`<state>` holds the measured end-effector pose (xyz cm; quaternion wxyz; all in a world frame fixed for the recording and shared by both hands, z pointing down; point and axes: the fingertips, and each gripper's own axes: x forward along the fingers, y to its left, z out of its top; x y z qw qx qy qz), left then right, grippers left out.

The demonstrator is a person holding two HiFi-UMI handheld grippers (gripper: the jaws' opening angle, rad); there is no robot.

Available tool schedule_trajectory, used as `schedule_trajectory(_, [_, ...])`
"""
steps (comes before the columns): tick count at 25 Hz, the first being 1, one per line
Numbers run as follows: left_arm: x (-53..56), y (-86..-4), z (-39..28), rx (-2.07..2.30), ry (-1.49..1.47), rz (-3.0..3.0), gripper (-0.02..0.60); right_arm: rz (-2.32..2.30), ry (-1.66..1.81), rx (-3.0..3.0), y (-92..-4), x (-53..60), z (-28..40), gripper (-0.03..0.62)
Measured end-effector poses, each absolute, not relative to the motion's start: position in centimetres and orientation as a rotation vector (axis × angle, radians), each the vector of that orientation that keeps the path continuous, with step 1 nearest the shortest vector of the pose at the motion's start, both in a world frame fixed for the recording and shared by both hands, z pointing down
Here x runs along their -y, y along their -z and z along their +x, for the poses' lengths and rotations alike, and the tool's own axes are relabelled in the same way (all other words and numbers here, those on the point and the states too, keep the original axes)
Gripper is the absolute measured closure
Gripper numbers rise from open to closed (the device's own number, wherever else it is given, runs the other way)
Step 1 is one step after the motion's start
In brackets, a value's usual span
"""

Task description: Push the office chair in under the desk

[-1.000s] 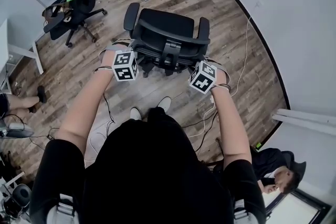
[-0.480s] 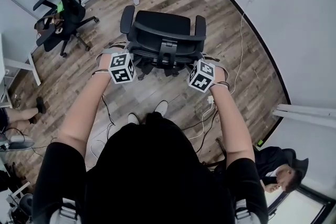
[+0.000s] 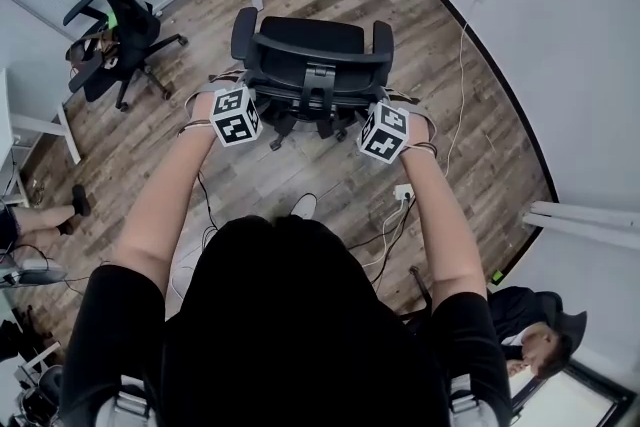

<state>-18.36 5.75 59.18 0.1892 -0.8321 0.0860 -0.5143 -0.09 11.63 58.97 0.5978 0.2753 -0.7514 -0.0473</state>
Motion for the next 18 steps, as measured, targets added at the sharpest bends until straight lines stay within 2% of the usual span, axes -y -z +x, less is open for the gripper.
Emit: schedule_trajectory(18, [2.2,-59.4,-11.8,-0.283,1.44,-2.353,0.416,0.665,0.145,1.719,-59.1,-3.0,6.7,0.453])
